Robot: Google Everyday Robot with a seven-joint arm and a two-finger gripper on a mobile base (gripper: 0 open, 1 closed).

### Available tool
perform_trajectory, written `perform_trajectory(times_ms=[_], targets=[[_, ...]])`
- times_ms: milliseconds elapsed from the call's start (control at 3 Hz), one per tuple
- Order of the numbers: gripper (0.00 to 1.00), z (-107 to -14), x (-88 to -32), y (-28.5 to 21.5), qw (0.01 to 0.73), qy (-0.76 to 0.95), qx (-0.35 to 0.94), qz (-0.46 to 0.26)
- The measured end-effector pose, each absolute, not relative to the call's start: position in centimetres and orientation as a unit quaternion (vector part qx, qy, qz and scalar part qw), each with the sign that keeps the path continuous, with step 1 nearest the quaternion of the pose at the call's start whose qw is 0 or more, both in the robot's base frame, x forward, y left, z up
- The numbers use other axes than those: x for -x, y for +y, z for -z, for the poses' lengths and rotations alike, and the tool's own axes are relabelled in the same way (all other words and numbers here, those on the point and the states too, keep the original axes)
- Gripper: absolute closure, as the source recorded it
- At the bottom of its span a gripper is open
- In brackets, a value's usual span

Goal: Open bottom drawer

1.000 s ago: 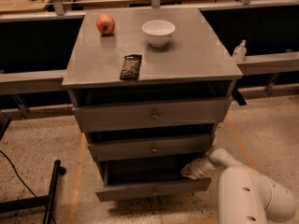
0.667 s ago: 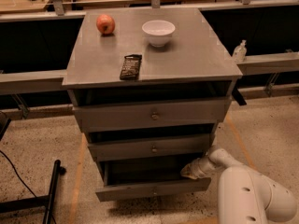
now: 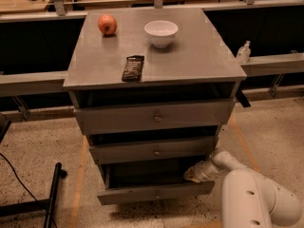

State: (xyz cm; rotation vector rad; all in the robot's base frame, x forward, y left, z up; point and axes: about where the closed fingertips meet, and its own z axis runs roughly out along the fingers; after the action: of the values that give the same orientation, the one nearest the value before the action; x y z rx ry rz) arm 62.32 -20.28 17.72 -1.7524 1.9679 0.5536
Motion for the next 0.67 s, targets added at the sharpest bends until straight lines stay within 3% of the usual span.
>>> perform_trajectory(times_ms=[667], targets=[[1.0, -17.72, -62.31, -20.28, 0.223, 0.713, 0.634, -0.201]])
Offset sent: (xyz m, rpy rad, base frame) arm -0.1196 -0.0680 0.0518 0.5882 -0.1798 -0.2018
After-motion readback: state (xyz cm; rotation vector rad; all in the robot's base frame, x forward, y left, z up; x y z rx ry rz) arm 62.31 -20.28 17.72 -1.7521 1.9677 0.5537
